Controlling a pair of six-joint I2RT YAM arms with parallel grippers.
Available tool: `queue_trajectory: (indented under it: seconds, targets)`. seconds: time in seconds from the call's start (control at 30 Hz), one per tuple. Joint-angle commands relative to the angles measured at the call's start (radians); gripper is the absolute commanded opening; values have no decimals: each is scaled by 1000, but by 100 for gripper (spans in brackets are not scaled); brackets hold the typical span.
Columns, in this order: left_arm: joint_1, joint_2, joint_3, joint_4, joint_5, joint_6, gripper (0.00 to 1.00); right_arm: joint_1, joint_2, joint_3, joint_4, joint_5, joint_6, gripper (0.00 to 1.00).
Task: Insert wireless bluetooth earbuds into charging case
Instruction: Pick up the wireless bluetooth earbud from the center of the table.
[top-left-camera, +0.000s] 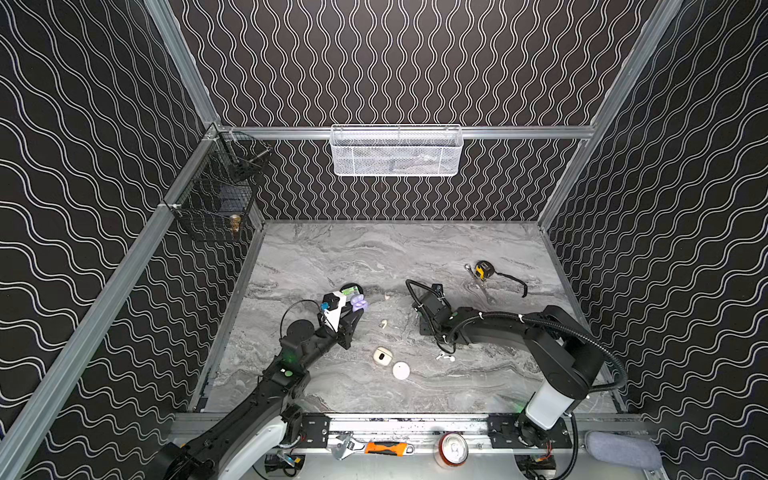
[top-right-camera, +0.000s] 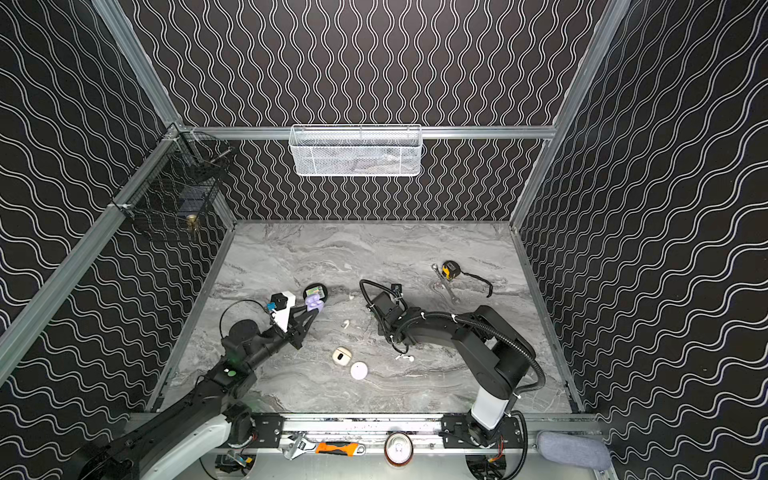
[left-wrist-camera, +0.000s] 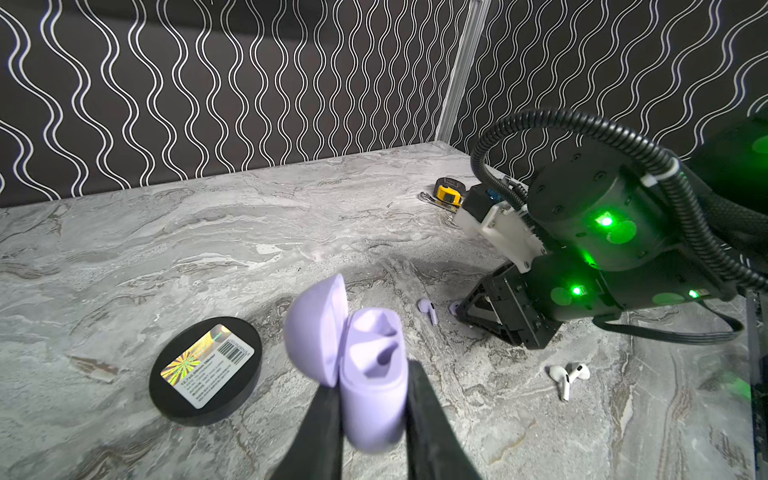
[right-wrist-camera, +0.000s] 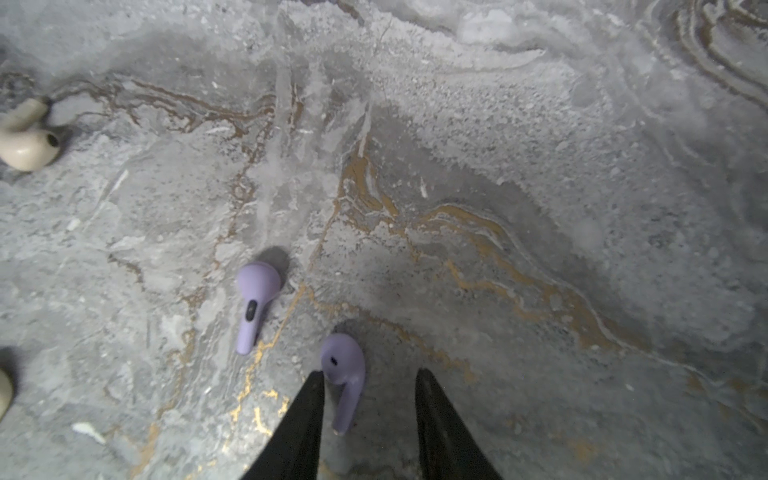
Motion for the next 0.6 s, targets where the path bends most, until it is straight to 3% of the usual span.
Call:
queue_trajectory:
  seconds: [0.0,0.57]
  targets:
    - [-1,1,9,20,6,10,0,0,-3,5,19,-24,-6,41]
    - [-3,-1,8,18,3,15,0,-3,83,74,-23,3,2,36]
